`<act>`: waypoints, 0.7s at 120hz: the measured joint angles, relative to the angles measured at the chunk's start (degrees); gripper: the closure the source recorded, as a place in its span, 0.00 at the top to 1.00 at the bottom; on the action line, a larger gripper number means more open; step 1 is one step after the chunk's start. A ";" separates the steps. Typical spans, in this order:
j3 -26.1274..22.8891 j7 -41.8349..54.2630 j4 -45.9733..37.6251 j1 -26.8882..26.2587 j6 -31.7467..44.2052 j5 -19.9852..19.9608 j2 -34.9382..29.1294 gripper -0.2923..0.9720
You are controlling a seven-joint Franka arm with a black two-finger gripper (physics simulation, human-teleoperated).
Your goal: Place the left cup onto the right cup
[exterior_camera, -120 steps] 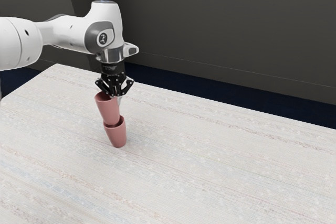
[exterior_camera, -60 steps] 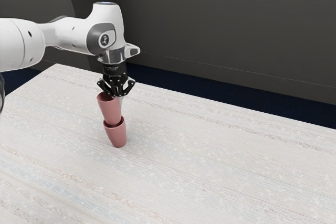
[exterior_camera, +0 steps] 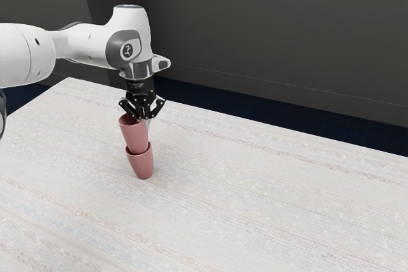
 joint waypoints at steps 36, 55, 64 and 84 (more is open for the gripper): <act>0.02 -0.05 -0.48 0.09 0.06 -0.49 0.00 0.15; 0.04 -0.08 -1.10 0.22 0.08 -0.67 -0.08 0.15; 0.04 -0.08 -1.22 0.21 0.09 -0.78 -0.12 0.21; 0.03 -0.11 -1.29 0.17 0.12 -1.02 -0.34 0.49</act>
